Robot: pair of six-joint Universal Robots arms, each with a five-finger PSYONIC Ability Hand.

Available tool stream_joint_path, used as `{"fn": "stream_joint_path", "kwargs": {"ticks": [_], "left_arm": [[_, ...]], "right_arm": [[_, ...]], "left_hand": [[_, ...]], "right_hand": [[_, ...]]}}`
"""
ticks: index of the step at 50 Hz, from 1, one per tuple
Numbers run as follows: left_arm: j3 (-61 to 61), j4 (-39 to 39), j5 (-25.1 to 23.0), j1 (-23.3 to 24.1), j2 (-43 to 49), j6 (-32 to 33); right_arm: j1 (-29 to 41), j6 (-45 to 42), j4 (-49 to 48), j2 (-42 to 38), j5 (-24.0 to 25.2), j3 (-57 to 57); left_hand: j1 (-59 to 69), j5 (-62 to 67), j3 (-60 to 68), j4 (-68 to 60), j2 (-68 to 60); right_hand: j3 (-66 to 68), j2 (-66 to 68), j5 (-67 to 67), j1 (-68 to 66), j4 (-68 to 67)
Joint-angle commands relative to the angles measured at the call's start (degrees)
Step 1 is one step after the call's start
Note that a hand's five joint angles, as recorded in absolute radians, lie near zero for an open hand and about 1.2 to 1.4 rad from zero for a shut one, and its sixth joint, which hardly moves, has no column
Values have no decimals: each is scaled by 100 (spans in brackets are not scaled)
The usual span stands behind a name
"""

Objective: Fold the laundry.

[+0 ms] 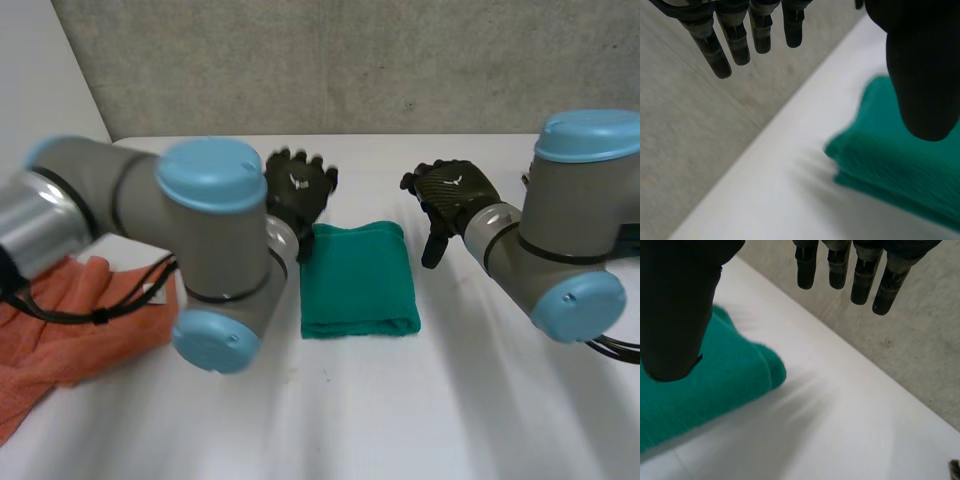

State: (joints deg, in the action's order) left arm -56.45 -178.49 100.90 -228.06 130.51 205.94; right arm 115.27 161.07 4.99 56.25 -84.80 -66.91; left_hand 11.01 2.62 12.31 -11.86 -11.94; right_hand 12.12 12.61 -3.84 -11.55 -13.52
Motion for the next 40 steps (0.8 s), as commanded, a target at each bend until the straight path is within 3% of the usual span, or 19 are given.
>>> {"fn": "stream_joint_path", "kwargs": {"ticks": [1, 7, 12, 24, 40], "left_arm": [[-103, 78, -1369, -335, -667, -212], [-332, 428, -2932, -782, -1045, -879], [-340, 719, -3665, -985, -1080, -1240], [-604, 737, -3736, -968, -1098, -1258], [-683, 711, -3736, -977, -1089, -1285]], "right_arm": [[259, 662, -541, 597, 42, -1130], [909, 671, -1719, 527, 16, -2141], [1147, 557, -2405, 176, 7, -2467], [1209, -655, -3461, -721, -423, -2055], [1191, -770, -3469, -1292, -432, -1237]], "left_hand": [[291, 129, 161, -205, -198], [307, 146, 178, -222, -214], [375, 213, 245, -290, -282], [375, 213, 245, -290, -282], [391, 230, 262, -306, -299]], "right_hand": [[-212, -261, 384, 155, 352], [-212, -261, 384, 155, 352], [-212, -261, 384, 155, 352], [-212, -261, 384, 155, 352], [805, 756, -633, -862, -665]]}}
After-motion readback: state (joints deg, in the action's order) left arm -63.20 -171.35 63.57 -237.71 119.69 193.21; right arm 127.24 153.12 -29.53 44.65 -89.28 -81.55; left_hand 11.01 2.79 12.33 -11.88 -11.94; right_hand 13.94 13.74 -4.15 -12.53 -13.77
